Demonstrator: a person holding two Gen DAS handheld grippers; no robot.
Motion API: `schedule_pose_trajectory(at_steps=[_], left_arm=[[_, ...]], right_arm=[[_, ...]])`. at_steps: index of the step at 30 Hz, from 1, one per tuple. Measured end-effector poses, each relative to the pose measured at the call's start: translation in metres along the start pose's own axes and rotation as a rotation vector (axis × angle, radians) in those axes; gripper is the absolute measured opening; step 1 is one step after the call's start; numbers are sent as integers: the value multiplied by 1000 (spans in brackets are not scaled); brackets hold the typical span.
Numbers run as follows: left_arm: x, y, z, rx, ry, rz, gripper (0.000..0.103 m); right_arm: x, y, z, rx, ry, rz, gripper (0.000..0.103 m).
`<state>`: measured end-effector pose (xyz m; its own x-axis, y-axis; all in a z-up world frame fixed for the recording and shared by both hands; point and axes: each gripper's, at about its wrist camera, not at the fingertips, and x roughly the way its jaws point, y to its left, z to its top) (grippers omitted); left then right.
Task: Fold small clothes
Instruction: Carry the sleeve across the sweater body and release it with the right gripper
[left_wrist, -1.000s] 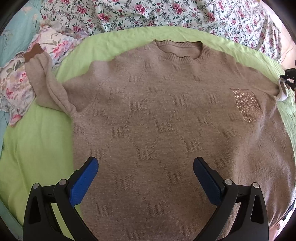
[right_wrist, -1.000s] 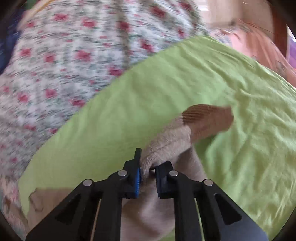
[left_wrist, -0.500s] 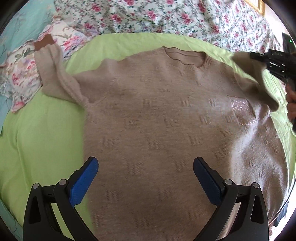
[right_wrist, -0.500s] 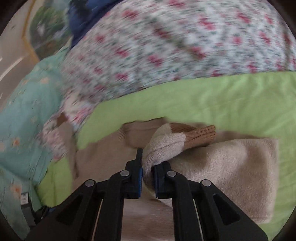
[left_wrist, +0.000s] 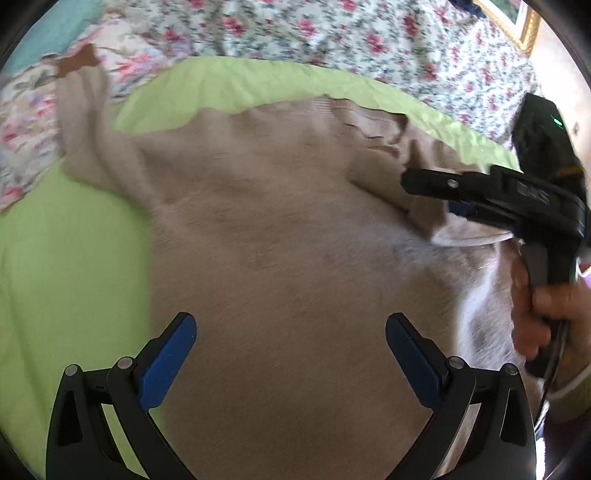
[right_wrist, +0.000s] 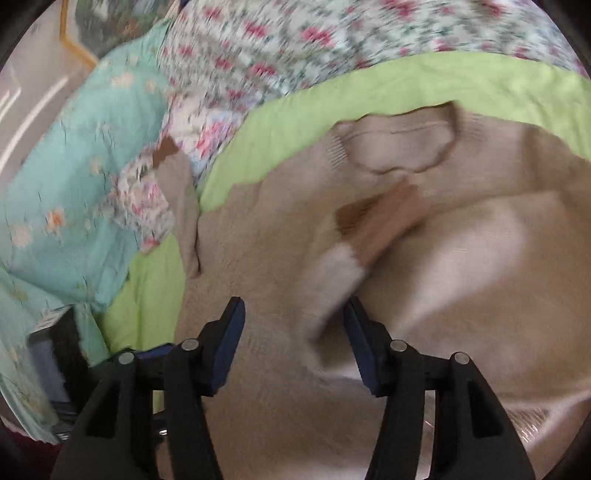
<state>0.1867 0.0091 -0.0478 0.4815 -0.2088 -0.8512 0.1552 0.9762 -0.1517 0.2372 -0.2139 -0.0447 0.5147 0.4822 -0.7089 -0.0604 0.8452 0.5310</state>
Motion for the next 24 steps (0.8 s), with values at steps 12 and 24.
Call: schedule_pose_trajectory(at_steps=[12, 24], left_arm=[[81, -87, 94, 61, -4, -19, 87], [59, 11, 64, -147, -41, -205, 82]], right_arm=[[-81, -101, 3, 266, -163, -156, 61], [-104, -102, -3, 235, -201, -165, 64]])
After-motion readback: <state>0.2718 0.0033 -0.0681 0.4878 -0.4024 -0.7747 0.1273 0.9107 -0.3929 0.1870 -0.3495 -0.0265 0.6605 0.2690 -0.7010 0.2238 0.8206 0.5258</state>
